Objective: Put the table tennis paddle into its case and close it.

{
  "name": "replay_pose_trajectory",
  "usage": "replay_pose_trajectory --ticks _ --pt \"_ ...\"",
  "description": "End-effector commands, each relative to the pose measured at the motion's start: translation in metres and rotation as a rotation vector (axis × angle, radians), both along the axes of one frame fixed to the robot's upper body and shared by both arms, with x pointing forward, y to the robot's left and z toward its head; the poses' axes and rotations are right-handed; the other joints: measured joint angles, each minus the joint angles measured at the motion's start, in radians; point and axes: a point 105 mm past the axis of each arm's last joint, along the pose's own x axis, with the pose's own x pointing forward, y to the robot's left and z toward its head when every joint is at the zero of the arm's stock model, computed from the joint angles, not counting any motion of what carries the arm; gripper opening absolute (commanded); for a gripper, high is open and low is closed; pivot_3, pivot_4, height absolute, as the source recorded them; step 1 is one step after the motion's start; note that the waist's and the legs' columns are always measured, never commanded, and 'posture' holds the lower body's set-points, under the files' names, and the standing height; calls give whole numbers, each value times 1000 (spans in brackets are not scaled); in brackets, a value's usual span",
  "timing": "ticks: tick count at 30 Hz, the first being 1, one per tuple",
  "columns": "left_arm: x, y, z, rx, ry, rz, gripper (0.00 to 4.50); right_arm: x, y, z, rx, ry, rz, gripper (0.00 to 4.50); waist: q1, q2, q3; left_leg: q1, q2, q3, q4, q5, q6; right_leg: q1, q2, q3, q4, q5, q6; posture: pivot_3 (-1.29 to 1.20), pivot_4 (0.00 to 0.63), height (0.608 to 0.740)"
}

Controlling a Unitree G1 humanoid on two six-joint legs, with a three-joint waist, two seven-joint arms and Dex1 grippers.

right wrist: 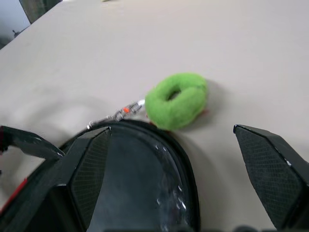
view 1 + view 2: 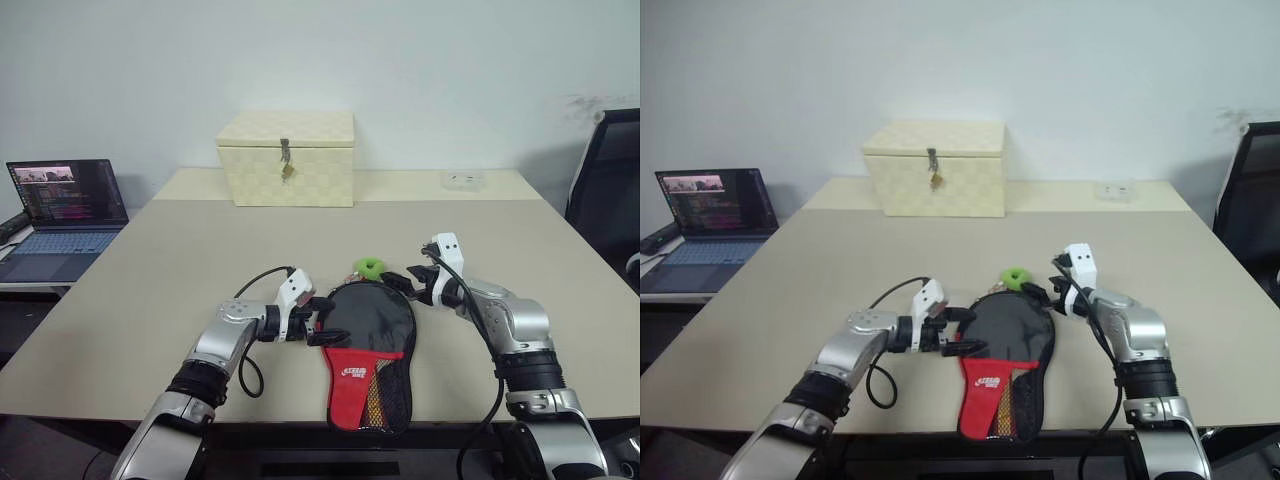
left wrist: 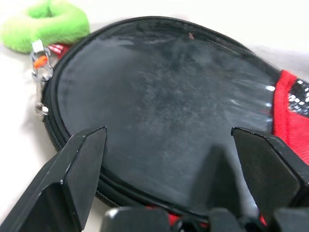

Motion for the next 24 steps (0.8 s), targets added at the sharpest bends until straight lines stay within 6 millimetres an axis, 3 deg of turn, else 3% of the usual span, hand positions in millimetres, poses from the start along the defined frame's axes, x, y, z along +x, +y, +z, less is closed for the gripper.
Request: replay_pose_trajectory --ticks 1,8,13,17,20,24 --pt "-1 -3 -7 17 3 -21 4500 22 13 25 64 -41 -47 4466 -3 0 0 0 0 0 1 0 0 0 0 0 1 0 0 0 150 740" --pt "-2 -3 -7 23 -7 -31 4500 53 23 7 -8 0 -162 4466 0 0 0 1 -1 0 1 1 -1 -1 0 0 6 0 0 0 150 740" --pt "-1 2 -6 27 -15 -12 4500 58 34 -14 -118 -3 -208 4466 -3 0 0 0 0 1 1 1 -1 -2 0 1 7 0 0 0 150 740" --pt "-3 4 -7 33 -15 -6 4500 59 42 -16 -137 -16 -251 4466 -10 0 0 0 0 0 1 2 -2 -3 0 1 9 0 0 0 150 740" --pt "-4 6 -6 35 -16 -1 4500 60 48 -13 -126 -23 -262 3872 -12 0 0 1 0 0 1 2 -3 -3 0 1 10 0 0 0 150 740" --pt "-4 7 -7 39 -16 6 4500 59 54 -11 -119 -27 -246 2462 -13 0 0 1 0 0 1 3 -3 -3 0 1 12 0 0 0 150 740"
